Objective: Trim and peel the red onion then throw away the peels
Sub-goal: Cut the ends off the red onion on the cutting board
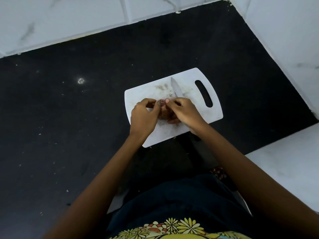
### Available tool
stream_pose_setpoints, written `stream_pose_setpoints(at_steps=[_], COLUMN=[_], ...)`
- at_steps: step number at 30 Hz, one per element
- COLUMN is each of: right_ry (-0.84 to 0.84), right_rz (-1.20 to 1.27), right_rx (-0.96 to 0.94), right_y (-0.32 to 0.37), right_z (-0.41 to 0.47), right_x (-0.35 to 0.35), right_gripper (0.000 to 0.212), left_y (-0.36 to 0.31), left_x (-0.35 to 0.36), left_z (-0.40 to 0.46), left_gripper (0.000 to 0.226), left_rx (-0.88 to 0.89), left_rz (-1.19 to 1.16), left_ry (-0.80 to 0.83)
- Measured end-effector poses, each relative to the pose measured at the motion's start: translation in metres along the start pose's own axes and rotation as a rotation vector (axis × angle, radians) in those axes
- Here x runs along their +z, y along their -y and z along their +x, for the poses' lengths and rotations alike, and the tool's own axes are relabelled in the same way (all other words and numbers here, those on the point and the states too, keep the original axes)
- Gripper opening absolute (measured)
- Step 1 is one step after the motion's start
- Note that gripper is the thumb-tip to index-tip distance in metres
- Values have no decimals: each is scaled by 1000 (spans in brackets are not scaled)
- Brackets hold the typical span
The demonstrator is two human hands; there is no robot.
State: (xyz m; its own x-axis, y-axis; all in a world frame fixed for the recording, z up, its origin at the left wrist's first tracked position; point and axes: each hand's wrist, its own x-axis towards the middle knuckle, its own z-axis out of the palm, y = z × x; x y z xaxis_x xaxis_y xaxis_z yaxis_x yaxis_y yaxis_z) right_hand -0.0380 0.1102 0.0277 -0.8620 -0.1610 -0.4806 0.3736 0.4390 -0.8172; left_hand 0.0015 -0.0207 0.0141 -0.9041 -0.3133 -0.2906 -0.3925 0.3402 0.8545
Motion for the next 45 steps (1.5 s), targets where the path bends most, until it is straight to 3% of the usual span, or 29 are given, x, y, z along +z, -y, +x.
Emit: stream_pose_setpoints(at_steps=[5,8,14,18,22,24,29,35,39,42,45], right_ry=[-70,-185,-277,-218,-354,-396,-338,-394,-403,-375,-295], right_rz=[166,79,-80,-126,-229,-347,-519,-487,-539,-580,-525], right_rx=[-35,-188,-322,-307,-273,-226,-116,-139,-186,-207,-183], right_y=[6,9,1,4,-5,-14,-26,-26,-26,-24,-22], right_z=[3,2,4,2,5,8,10,15,13,11,9], right_x=[-4,-5,7,-1,-20,-27,-25,-21,-19,-20,-23], right_gripper=[26,34,23,14,6,13,38,31,11,12,18], left_y=[-13,-18,-8,1,6,7,8,6,9,7,4], left_x=[-2,-1,9,6,1,0,2,1,2,0,0], left_z=[4,6,12,16,18,17,14,15,13,11,9], left_gripper=[29,44,63,62,66,67,69,70,75,71,64], left_rx=[47,162,256,245,251,248,250,238,208,167,171], left_rz=[-121,-114,36,67,71,67,86,113,193,389,387], left_ry=[53,106,113,71,55,53,51,65,30,-16,-40])
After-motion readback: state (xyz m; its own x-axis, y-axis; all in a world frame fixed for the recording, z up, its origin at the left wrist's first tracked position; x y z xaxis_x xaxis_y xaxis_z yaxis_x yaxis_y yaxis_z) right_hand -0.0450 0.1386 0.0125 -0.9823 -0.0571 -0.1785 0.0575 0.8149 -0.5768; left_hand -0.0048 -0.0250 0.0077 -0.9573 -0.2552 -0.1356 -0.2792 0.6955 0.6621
